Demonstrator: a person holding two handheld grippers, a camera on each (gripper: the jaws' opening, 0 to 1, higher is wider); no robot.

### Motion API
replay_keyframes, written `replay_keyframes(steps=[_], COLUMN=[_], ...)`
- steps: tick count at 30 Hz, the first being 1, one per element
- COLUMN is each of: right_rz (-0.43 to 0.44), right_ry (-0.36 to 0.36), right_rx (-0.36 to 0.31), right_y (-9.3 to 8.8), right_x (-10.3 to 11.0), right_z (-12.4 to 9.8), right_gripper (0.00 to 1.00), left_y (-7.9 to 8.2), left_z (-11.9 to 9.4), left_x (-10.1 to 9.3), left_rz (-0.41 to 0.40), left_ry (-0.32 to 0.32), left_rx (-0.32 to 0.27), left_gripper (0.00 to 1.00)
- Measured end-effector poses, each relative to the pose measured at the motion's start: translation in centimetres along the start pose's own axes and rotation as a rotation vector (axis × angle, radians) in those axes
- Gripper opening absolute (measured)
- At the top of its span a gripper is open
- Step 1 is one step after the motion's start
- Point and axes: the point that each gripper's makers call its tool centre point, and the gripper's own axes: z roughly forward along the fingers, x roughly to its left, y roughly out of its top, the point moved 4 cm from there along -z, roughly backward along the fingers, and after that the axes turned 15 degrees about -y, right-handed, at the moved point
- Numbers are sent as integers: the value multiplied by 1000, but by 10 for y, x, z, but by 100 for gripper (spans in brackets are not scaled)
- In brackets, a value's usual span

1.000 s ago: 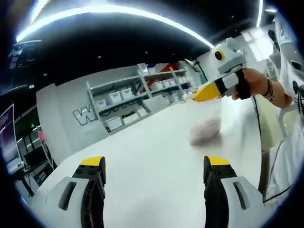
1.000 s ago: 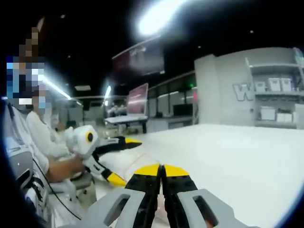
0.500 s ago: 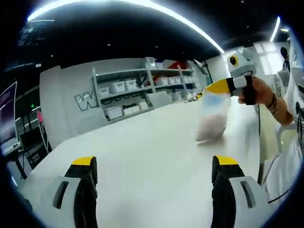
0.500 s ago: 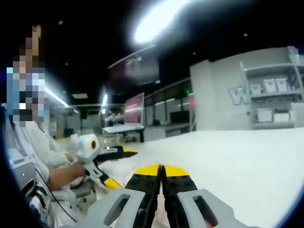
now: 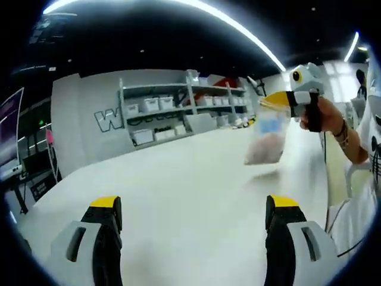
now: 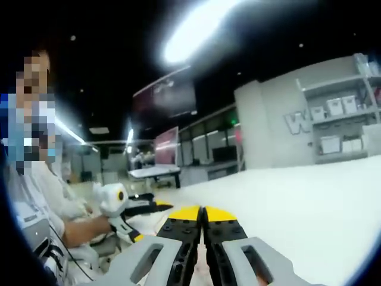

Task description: Open the resealable bag by pulling the two sides of the seal apart until the entire bag opening is separated and visibly accessible.

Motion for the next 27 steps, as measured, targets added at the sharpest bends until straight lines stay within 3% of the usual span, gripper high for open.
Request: replay_keyframes(steps=[16, 27], right_rz=[37, 30], right_ry=[0, 2], right_rx=[-37, -27], right_y=[7, 3], right_x=[-3, 1], right_z=[-2, 1], right_gripper=[0, 0], left_y=[-5, -6], left_z=[0, 1], left_x=[2, 1], left_rz=[-26, -29], left_ry=[17, 12], left_rx=[28, 36], left_gripper=[100, 100])
